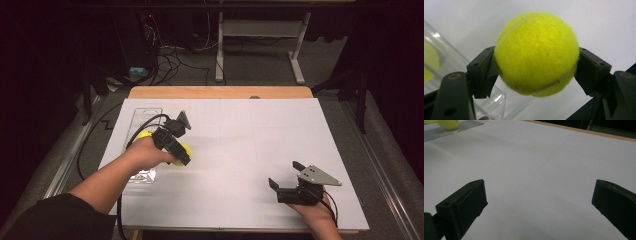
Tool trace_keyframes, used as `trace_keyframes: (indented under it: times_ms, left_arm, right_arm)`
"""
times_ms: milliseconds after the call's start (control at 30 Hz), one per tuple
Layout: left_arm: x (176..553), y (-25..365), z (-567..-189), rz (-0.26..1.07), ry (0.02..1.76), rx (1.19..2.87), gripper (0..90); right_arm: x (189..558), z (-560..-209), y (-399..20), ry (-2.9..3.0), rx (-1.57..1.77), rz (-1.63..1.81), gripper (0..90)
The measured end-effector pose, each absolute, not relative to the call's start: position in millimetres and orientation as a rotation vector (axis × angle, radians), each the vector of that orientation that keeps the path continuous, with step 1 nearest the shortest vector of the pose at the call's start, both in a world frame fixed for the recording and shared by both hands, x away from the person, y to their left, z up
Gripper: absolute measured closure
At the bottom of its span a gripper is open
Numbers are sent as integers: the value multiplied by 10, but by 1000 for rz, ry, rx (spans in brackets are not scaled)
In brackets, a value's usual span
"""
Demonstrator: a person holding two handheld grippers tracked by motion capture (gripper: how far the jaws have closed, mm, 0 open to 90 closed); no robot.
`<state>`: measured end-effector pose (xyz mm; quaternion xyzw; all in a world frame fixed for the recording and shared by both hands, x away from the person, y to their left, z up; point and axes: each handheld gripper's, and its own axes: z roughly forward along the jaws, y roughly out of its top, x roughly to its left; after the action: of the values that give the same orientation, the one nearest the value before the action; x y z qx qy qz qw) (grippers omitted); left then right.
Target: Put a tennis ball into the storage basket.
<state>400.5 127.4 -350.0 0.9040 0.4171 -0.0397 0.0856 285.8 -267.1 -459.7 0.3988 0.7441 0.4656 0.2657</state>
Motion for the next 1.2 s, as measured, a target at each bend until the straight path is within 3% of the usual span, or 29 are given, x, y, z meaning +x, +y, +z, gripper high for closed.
trace_keyframes:
  times_ms: [333, 1200]
  left_arm:
    - [4029, 1606, -3364, -69, 1326, 2683, 265]
    - [4074, 2434, -3290, -7, 1567, 2603, 265]
  right_arm:
    - [2787, -4608, -2879, 1975, 1111, 1245, 0]
    - [2784, -4606, -2895, 1972, 1112, 1234, 0]
